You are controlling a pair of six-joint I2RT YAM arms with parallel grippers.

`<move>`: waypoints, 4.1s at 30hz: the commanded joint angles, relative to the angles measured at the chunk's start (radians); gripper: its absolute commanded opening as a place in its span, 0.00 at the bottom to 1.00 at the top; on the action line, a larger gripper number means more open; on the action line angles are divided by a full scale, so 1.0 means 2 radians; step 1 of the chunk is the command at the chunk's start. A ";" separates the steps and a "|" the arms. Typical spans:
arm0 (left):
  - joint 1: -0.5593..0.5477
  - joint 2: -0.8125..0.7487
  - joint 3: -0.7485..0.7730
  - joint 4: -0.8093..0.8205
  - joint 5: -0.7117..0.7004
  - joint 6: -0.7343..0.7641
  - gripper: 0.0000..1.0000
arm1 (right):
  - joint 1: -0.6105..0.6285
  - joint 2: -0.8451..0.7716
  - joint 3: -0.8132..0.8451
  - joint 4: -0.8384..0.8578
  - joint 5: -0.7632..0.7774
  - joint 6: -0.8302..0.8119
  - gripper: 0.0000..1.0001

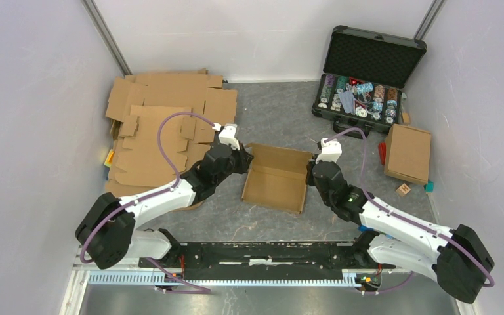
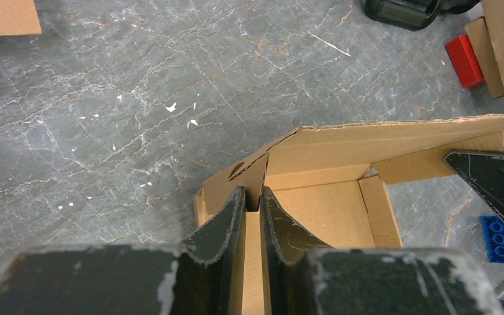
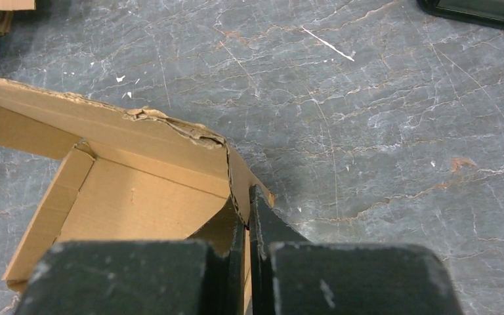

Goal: Fold the paper box

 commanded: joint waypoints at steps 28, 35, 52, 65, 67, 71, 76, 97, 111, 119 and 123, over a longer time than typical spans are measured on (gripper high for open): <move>-0.037 -0.035 -0.084 0.047 -0.024 -0.004 0.18 | 0.005 -0.036 -0.069 0.017 -0.007 0.038 0.01; -0.048 -0.047 -0.086 0.034 -0.039 0.017 0.17 | 0.005 -0.028 -0.057 0.012 -0.016 0.006 0.05; -0.071 -0.050 -0.052 -0.018 -0.062 0.104 0.15 | 0.001 -0.087 0.005 -0.072 -0.054 -0.033 0.59; -0.083 -0.049 -0.049 -0.025 -0.073 0.107 0.15 | 0.002 -0.138 0.068 -0.136 -0.187 -0.117 0.98; -0.085 -0.050 -0.050 -0.024 -0.074 0.107 0.15 | 0.002 -0.125 0.088 -0.143 -0.207 -0.145 0.98; -0.087 -0.054 -0.055 -0.024 -0.073 0.107 0.15 | 0.002 -0.096 0.116 -0.134 -0.246 -0.162 0.94; -0.090 -0.065 -0.070 -0.022 -0.073 0.101 0.15 | 0.002 -0.047 0.117 -0.114 -0.314 -0.166 0.85; -0.090 -0.131 -0.141 -0.015 -0.036 0.022 0.22 | 0.002 -0.026 0.037 -0.086 -0.396 -0.180 0.66; -0.084 -0.343 -0.113 -0.296 -0.092 -0.104 0.36 | 0.010 0.003 0.006 -0.049 -0.467 -0.191 0.95; -0.068 -0.329 -0.059 -0.306 -0.073 -0.092 0.46 | 0.021 0.039 0.004 -0.043 -0.480 -0.196 0.98; -0.062 -0.308 -0.043 -0.287 -0.060 -0.083 0.60 | 0.024 0.050 -0.003 -0.035 -0.474 -0.194 0.98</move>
